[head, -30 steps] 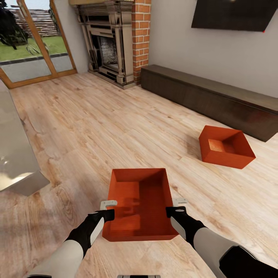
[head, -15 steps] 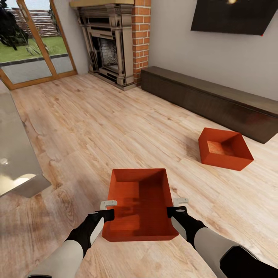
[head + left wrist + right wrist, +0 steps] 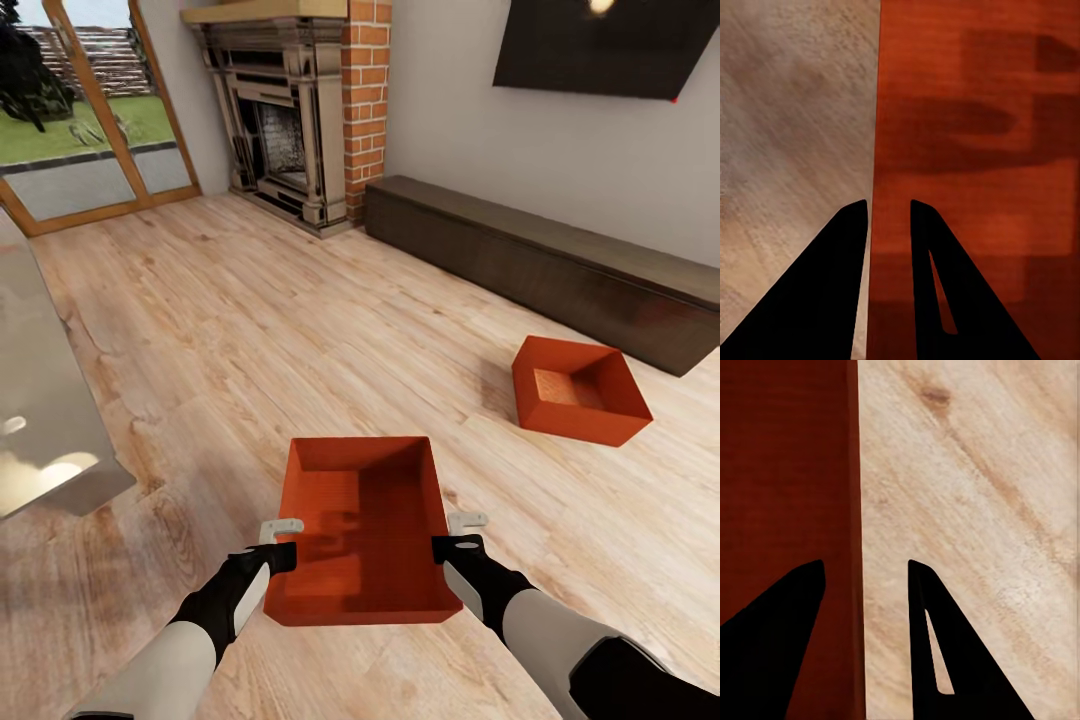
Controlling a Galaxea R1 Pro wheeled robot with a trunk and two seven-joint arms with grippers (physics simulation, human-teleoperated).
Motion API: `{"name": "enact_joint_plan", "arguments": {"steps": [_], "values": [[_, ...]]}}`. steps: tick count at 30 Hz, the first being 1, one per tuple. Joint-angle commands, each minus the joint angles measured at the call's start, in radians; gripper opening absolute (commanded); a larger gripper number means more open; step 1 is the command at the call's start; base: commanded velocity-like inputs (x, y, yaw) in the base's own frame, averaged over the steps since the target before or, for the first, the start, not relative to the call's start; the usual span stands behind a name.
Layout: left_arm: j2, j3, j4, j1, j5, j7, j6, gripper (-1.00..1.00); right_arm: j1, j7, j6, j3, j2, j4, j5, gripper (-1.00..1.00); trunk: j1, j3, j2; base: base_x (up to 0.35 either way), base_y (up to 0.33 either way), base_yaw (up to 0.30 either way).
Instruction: Move the two storage containers from the living room to the garage. In the garage, place one container on the floor and stack the other container on top of it (either order is fine).
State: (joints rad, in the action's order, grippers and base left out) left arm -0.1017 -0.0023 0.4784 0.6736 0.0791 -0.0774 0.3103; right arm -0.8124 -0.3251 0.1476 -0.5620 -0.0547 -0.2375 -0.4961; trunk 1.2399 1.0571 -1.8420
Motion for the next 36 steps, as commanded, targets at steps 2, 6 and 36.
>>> {"name": "enact_joint_plan", "arguments": {"steps": [2,6,36], "values": [[0.0,-0.002,0.002,0.0,-0.001,-0.012,0.007,-1.0,-0.001,-0.009,0.007,-0.007,0.001,-0.002,0.004,-1.0,-0.008,-0.006,0.014,0.0,0.0,0.0],[0.0,-0.002,0.002,0.0,-0.001,-0.012,0.007,-1.0,-0.001,-0.009,0.007,-0.007,0.001,-0.002,0.004,-1.0,-0.023,-0.018,0.042,0.0,0.0,0.0],[0.0,-0.002,0.002,0.0,-0.001,-0.012,0.007,-1.0,-0.001,-0.009,-0.002,-0.007,0.0,-0.002,0.004,-1.0,-0.138,-0.112,0.252,0.0,0.0,0.0]]}}
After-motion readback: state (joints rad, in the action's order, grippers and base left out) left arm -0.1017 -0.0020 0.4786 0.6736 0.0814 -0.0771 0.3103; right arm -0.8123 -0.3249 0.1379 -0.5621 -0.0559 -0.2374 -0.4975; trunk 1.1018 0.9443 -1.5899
